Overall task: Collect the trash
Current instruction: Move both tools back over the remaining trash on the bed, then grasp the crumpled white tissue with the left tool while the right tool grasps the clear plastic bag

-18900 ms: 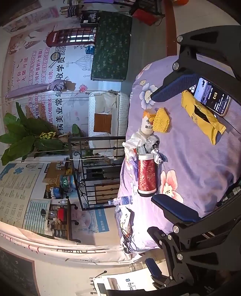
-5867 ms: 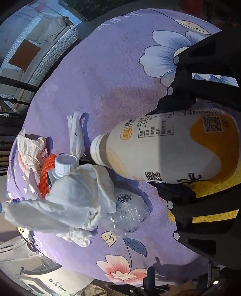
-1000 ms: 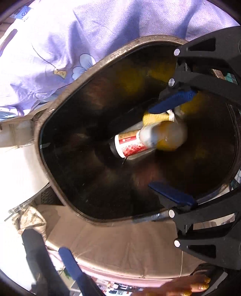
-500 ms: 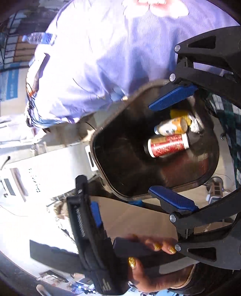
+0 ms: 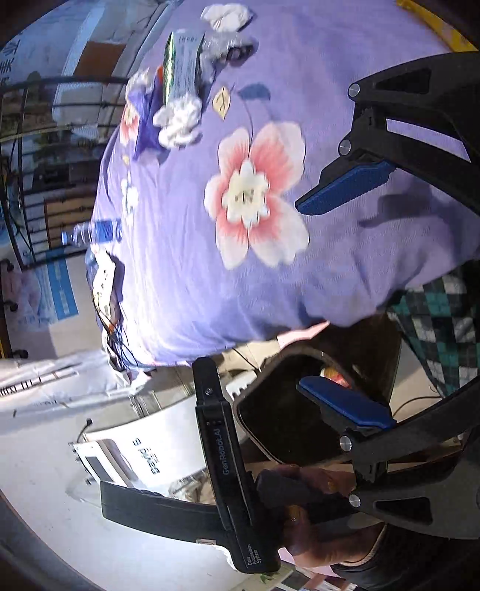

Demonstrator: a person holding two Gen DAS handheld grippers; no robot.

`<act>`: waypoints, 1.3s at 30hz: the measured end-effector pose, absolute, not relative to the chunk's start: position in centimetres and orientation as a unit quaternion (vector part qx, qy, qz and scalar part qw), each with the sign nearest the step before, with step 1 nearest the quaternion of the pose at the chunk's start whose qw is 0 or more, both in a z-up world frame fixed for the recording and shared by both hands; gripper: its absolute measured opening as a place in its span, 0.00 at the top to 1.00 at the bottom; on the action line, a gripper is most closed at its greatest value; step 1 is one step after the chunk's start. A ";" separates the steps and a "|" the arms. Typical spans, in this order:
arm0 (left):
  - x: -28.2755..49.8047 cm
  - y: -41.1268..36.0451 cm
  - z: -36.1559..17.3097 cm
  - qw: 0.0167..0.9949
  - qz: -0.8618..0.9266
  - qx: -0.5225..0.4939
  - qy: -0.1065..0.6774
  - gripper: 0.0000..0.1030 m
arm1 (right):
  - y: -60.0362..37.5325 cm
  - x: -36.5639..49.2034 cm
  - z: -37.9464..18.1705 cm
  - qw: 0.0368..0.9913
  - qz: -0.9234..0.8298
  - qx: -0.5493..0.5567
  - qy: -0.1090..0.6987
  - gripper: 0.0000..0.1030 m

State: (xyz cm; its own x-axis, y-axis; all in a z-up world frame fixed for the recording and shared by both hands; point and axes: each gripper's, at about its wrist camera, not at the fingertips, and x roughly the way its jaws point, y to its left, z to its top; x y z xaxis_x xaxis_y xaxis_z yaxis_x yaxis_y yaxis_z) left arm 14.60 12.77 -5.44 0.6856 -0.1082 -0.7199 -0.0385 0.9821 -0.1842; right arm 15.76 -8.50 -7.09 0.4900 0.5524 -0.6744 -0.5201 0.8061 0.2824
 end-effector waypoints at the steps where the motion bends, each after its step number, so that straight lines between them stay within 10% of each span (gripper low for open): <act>1: 15.2 11.5 -5.5 0.912 -0.037 -0.087 0.400 0.17 | -9.8 16.2 -7.1 0.866 0.298 0.026 0.401 0.15; 30: 35.4 -6.2 -11.3 0.879 -0.102 0.076 0.460 0.16 | -26.7 29.0 -9.0 0.857 0.164 0.017 0.487 0.15; 39: 36.9 -5.6 -12.9 0.880 -0.078 0.072 0.463 0.67 | -26.7 30.8 -9.8 0.854 0.154 0.001 0.496 0.15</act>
